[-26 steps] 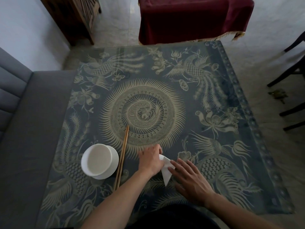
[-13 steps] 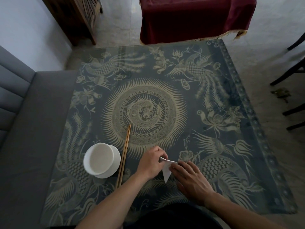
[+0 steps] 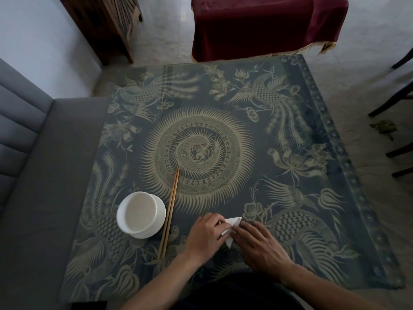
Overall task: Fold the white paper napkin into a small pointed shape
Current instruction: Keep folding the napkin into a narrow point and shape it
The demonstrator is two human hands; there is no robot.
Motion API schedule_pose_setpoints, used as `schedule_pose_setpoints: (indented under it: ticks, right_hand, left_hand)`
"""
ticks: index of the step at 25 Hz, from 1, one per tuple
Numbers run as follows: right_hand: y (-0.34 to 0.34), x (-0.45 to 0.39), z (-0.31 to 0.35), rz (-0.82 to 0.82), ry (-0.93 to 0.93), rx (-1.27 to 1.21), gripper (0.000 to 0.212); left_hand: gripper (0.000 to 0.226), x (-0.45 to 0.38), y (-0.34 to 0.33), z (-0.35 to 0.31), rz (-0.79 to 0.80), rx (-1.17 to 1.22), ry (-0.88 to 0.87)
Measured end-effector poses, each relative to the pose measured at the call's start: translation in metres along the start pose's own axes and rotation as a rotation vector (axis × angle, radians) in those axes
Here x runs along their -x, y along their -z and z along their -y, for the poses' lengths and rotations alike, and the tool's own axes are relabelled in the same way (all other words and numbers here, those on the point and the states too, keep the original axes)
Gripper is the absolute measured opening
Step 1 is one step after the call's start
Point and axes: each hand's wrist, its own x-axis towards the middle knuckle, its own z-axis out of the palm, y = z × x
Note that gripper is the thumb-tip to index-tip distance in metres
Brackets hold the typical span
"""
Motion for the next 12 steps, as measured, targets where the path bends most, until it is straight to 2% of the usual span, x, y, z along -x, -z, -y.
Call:
schedule_pose_setpoints:
  ticks: [3, 7, 9, 12]
  right_hand:
    - [0.001, 0.000, 0.002, -0.003, 0.000, -0.004, 0.054]
    - [0.006, -0.001, 0.001, -0.007, -0.064, -0.051, 0.057]
    - [0.009, -0.001, 0.002, 0.005, -0.060, -0.041, 0.060]
    - [0.013, -0.002, 0.002, 0.000, -0.050, -0.018, 0.060]
  left_hand:
    - [0.015, 0.004, -0.004, -0.001, -0.006, 0.036, 0.054]
    - [0.018, -0.002, -0.003, 0.001, -0.047, 0.180, 0.234]
    - [0.030, -0.010, 0.001, 0.007, -0.019, 0.245, 0.337]
    - [0.058, -0.024, 0.007, 0.012, 0.054, 0.328, 0.494]
